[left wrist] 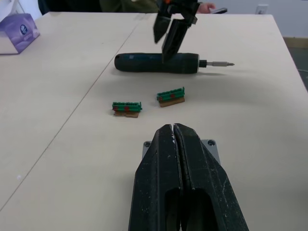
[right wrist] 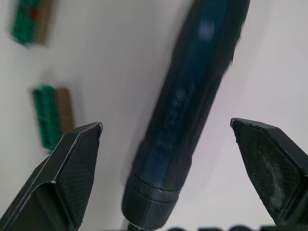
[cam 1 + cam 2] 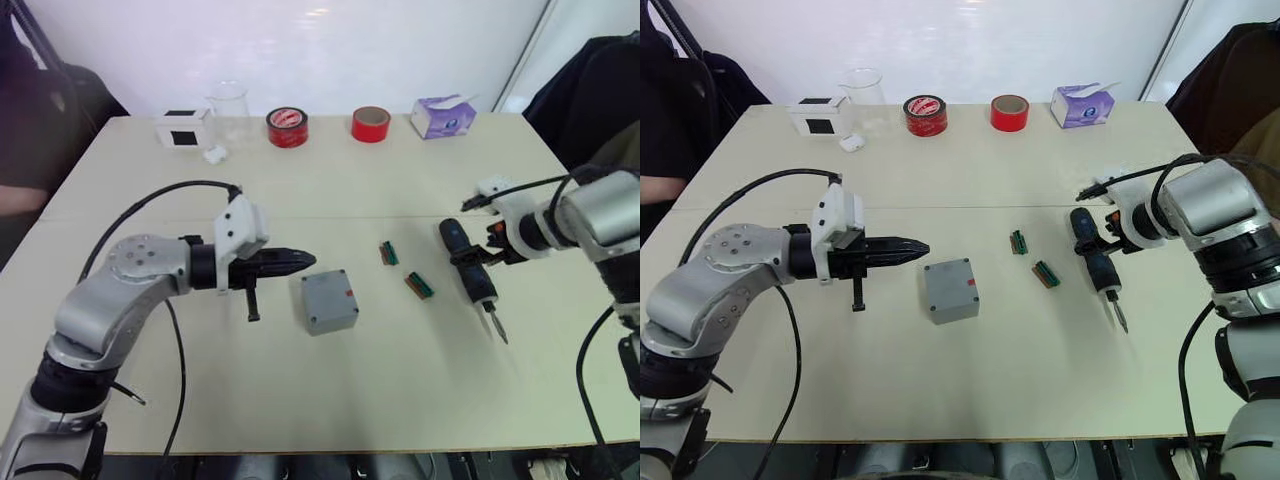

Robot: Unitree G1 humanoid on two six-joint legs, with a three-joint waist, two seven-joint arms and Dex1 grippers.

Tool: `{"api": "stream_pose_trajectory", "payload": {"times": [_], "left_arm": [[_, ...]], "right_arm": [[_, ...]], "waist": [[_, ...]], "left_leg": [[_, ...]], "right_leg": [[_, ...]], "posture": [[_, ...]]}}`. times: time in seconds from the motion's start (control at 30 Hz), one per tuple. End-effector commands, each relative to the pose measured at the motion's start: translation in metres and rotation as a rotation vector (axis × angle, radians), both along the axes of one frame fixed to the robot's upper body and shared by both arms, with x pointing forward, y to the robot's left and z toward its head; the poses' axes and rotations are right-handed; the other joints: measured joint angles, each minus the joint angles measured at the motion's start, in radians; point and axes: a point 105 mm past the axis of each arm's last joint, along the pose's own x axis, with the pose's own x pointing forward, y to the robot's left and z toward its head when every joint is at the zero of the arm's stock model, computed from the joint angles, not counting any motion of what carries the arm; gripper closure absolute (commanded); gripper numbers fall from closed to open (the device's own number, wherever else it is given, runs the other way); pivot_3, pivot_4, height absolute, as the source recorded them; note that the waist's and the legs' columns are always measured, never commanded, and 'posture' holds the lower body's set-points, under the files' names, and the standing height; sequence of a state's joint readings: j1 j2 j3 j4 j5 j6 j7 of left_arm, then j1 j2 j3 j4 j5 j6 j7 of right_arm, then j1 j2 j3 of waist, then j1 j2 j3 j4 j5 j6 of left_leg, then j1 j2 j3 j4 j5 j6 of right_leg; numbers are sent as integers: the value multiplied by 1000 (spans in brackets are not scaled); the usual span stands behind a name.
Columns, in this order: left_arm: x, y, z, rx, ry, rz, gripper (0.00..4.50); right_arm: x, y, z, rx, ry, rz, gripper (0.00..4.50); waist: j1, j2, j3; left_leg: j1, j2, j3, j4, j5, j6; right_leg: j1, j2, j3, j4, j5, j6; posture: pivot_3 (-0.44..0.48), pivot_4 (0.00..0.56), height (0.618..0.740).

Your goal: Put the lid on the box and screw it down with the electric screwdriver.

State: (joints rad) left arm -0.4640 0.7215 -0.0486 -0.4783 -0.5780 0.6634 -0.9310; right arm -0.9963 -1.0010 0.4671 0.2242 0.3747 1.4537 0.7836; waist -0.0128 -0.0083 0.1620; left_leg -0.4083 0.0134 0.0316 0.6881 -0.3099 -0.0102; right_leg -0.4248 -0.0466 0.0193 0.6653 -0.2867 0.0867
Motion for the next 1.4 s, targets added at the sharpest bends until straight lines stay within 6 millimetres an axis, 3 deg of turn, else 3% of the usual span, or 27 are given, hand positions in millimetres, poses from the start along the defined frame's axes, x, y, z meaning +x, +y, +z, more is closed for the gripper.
{"api": "stream_pose_trajectory", "payload": {"times": [0.03,0.4,0.53,0.6,0.67,0.73,0.97,1.1,1.23,1.4], "left_arm": [[-8,-4,7,-5,-55,-18,4500],[-11,-10,6,-36,-63,17,4500],[-11,-10,5,-43,-64,27,4500],[-11,-12,4,-46,-63,28,4500],[-11,-10,3,-50,-60,27,4500],[-10,-11,2,-54,-57,22,4500],[-2,-11,3,-44,-61,-1,4500],[2,-6,0,-14,-53,-14,4500],[10,0,-8,7,-24,3,4500],[13,5,-21,28,34,-6,4500]], "right_arm": [[5,-2,8,-10,-9,15,17],[11,4,-28,-27,140,1,17],[15,2,-28,-33,144,-10,995],[17,-2,-24,-38,136,-17,1726],[18,0,-15,-27,125,-31,2419],[19,1,-7,-21,107,-35,2681],[28,12,40,12,-66,14,2684],[22,67,87,255,-290,271,2684],[11,104,135,486,-746,467,2684],[-17,132,155,728,-1002,536,2684]], "waist": [[-1,0,0],[0,0,0],[-1,-1,0],[-2,-1,0],[-2,0,0],[-1,0,0],[0,3,2],[-4,3,2],[-2,3,2],[5,3,2]], "left_leg": [[0,0,0,0,0,0],[0,0,0,0,0,0],[0,0,0,1,0,0],[0,0,0,1,0,0],[0,0,0,1,0,0],[0,0,0,1,0,0],[0,0,0,1,0,0],[-1,0,0,0,0,0],[-1,2,1,-2,0,0],[-1,0,0,-2,1,-2]], "right_leg": [[0,0,0,0,0,0],[0,0,0,0,0,0],[0,0,0,0,0,0],[0,0,0,0,0,0],[0,0,0,0,0,0],[0,0,0,1,0,0],[-1,0,0,1,0,0],[-2,0,0,1,0,0],[-3,1,1,0,0,0],[-3,0,0,1,0,0]], "posture": [[0,150,740],[0,150,740],[0,150,740],[0,150,740],[0,150,740],[0,150,740],[0,150,740],[0,150,740],[0,150,740],[0,150,740]]}}
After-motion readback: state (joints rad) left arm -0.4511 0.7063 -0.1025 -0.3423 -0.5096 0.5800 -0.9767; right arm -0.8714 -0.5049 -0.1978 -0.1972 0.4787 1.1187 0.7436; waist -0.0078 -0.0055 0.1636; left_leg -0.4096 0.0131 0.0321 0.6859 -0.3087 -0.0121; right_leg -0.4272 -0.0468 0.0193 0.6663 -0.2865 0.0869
